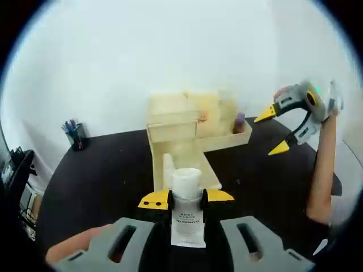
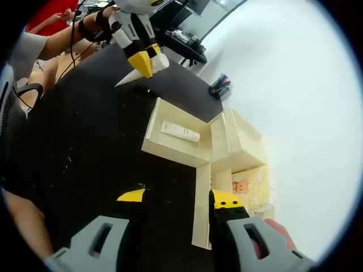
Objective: Open the drawer, pick up the cosmetic bottles from the table one by one, place them into the drawer, release the gripper, close the drawer, and move the gripper away
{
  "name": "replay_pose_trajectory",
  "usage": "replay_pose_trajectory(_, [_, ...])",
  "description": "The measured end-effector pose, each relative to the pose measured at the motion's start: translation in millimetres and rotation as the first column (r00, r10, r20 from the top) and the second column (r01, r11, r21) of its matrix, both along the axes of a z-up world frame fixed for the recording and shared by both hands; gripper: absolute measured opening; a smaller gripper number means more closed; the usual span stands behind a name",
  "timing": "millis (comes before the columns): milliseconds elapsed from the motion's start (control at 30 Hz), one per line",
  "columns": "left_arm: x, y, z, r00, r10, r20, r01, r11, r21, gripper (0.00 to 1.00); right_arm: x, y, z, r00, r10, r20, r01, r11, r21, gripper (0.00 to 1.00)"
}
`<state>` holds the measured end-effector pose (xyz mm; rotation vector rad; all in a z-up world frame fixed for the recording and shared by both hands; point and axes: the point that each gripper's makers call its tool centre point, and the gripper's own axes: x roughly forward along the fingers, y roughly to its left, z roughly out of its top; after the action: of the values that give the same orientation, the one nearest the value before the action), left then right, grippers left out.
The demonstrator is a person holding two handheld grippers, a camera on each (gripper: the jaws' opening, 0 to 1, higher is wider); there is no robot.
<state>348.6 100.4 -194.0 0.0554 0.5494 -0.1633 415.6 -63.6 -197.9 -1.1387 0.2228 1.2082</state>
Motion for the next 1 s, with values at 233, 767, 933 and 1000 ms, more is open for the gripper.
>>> replay_pose_trajectory(233, [22.3, -7, 10.0, 1.000, 0.014, 0.018, -0.014, 1.000, -0.013, 0.16, 0, -1, -1.4, 1.000, -0.008, -0.002, 0.008, 1.000, -0.002, 0.39])
replay_pose_trajectory(767, [80.6, -13, 18.2, 0.999, 0.048, 0.014, -0.046, 0.995, -0.085, 0.17, 2, -8, -1.8, 1.000, -0.026, -0.003, 0.026, 1.000, -0.006, 0.39])
replay_pose_trajectory(933, [93.2, -22, 11.3, 0.998, 0.055, 0.007, -0.054, 0.995, -0.082, 0.17, 3, -13, -3.1, 0.999, -0.037, -0.004, 0.037, 0.999, -0.005, 0.39])
replay_pose_trajectory(1000, [97.5, -26, 6.3, 0.998, 0.056, 0.001, -0.055, 0.994, -0.089, 0.17, 4, -16, -4.2, 0.999, -0.042, -0.004, 0.042, 0.999, -0.009, 0.39])
